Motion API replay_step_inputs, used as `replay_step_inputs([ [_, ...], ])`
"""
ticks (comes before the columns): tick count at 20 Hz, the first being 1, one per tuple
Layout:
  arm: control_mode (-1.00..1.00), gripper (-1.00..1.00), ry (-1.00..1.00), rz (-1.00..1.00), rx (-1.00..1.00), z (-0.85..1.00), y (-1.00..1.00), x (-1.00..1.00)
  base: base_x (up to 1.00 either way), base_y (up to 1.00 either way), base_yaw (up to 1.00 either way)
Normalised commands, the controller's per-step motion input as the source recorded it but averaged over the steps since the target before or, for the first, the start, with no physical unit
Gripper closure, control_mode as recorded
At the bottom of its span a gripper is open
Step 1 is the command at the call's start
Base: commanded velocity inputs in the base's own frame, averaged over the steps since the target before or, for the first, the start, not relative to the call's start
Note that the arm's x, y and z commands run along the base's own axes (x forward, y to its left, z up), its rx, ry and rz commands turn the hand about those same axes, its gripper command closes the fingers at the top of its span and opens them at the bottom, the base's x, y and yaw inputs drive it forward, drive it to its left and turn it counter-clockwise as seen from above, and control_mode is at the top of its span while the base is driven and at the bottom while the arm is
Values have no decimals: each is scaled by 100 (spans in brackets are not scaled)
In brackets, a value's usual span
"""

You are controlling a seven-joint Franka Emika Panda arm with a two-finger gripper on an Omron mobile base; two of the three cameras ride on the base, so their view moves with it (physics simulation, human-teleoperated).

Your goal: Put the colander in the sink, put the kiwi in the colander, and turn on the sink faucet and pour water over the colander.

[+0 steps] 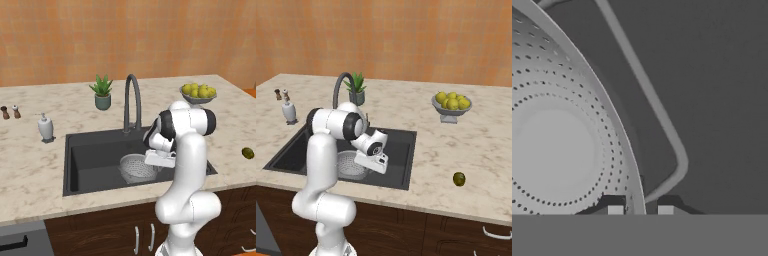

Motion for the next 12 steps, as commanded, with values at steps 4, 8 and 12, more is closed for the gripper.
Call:
replay_step_inputs([
  [4, -100, 100, 0, 1, 0, -6, 11, 0, 0, 0, 0],
  [8, -100, -100, 0, 0, 0, -1, 20, -2, 0, 0, 0],
  [12, -100, -100, -1, 0, 0, 10, 1, -17, 0, 0, 0],
])
